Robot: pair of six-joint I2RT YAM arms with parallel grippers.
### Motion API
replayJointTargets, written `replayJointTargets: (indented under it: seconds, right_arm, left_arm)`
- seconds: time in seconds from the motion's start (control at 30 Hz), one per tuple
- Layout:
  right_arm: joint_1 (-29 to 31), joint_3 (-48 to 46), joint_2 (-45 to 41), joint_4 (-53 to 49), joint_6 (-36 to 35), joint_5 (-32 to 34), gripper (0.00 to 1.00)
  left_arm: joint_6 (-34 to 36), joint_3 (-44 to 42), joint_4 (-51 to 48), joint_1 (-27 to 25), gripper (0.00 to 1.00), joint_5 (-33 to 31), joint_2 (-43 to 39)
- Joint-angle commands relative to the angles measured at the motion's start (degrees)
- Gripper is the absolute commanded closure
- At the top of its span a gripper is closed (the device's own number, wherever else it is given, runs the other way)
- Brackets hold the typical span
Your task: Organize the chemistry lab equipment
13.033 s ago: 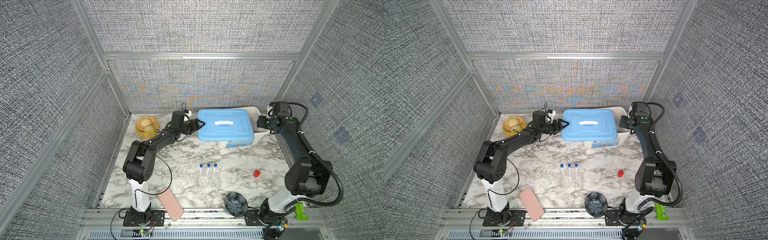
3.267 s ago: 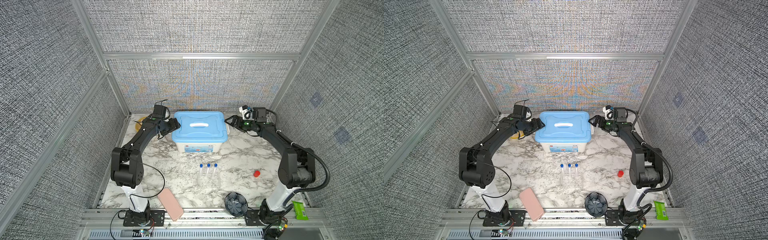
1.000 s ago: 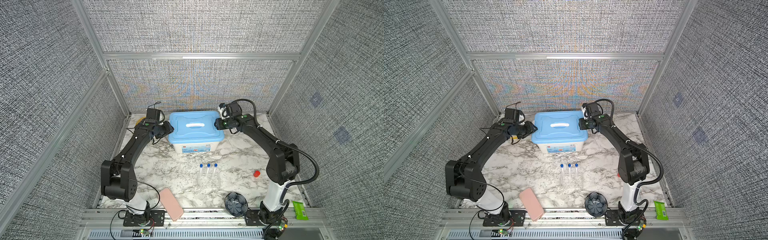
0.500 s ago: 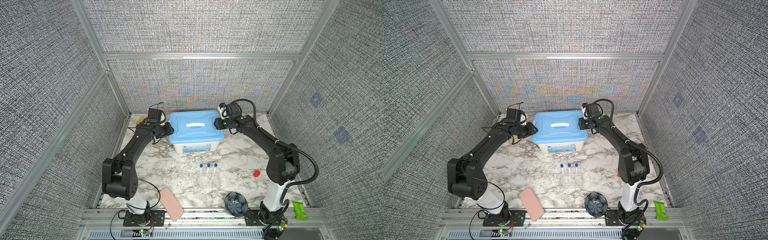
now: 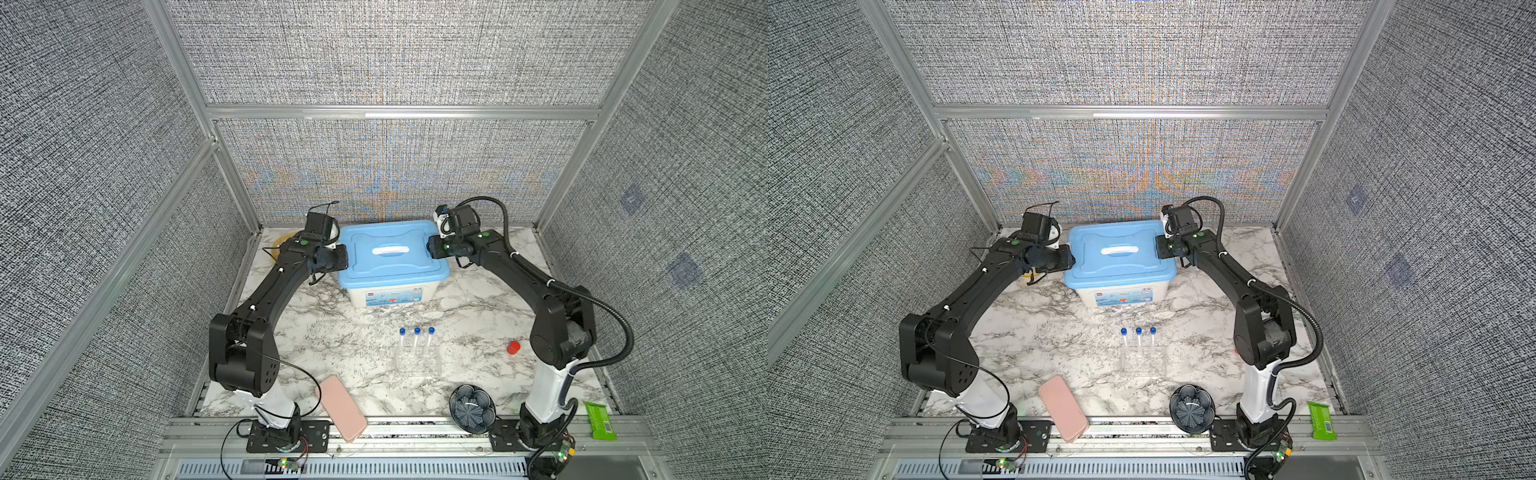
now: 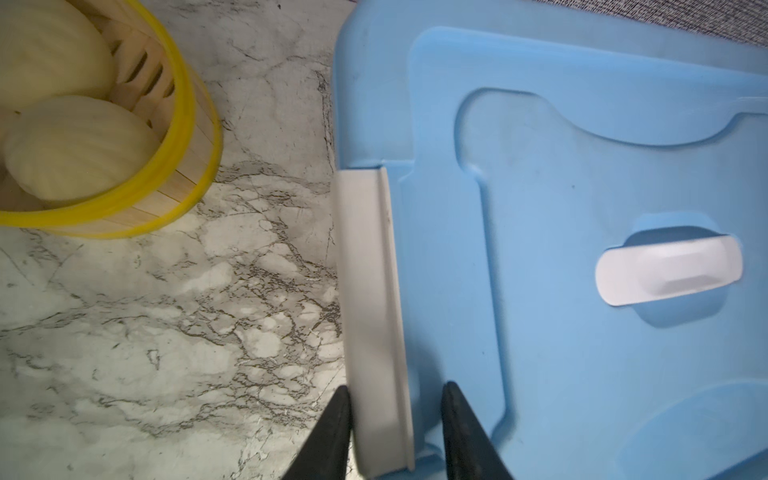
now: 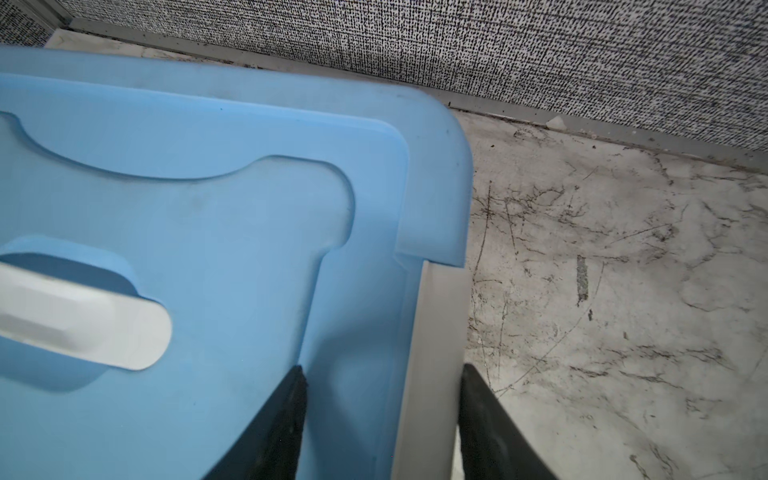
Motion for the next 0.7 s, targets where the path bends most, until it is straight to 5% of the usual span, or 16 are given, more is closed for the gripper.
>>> replayJointTargets:
  seconds: [0.0,0.2,0.4,0.67]
  right_arm:
    - [3.0,-0.1,1.3,-6.6,-3.1,-12.7,0.48]
    - [3.3,-1.0,0.6,-6.4,-2.1,-12.6,0.48]
    - [3.0,-3.9,-2.2,-4.4,-0.3,-5.4,0.46]
    - [0.5,-10.5,-7.5,3.0,2.8,-1.4,0.31]
  left_arm:
    - [2.5,0.5,5.6,-1.6,0.61,9.6,0.4]
    - [3.4,0.2,5.4,-1.7,0.50,8.4,-0.8]
    - [1.5,-1.2,5.9,-1.6,0.37,3.3,-3.8]
    - [-1.3,-6.0,10.4,-1.5,0.25,-4.3,-10.1]
